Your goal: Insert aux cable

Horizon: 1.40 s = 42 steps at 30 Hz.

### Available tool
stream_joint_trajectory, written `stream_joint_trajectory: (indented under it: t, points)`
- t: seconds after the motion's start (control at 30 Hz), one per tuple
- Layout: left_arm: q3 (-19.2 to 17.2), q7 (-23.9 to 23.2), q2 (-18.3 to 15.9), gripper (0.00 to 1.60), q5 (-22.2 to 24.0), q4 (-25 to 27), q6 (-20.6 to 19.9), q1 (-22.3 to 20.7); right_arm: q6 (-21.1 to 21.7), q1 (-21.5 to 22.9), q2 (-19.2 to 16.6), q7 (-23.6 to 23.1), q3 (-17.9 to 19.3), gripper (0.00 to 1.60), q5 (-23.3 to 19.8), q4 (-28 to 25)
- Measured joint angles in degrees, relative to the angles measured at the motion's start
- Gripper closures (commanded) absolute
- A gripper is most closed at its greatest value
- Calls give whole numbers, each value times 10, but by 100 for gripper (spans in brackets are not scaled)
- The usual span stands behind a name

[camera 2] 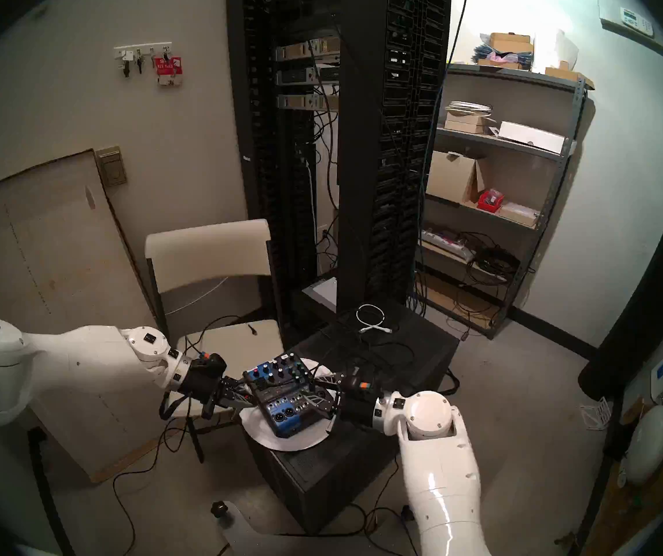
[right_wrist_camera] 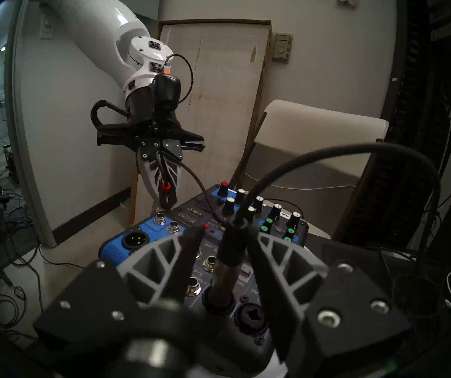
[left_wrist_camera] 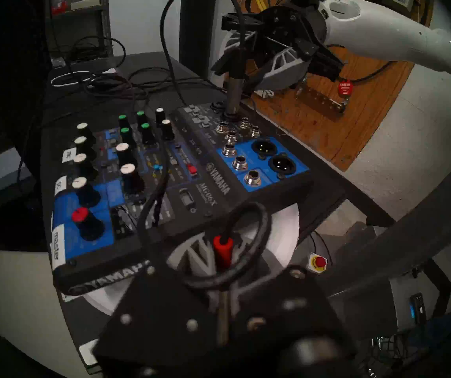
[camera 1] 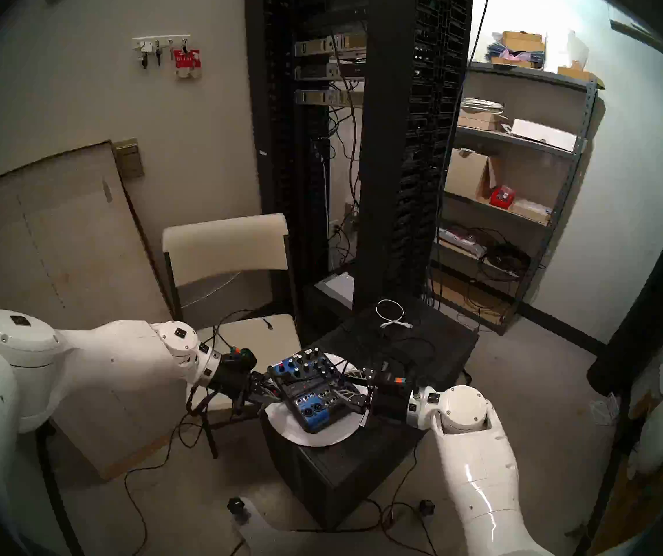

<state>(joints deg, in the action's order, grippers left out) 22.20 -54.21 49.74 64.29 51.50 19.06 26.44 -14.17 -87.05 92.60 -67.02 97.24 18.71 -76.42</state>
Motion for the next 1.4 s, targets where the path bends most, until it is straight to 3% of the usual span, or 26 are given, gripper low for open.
stream_joint_trajectory:
  t: [0.77, 1.4]
  points:
    - [0, 1, 21, 160, -2, -28, 4, 7, 0, -5, 0, -20, 12, 85, 0, -10]
    - [-3, -29, 46, 160, -6, -72, 4, -3, 5, -24, -1, -36, 6, 83, -1, -28]
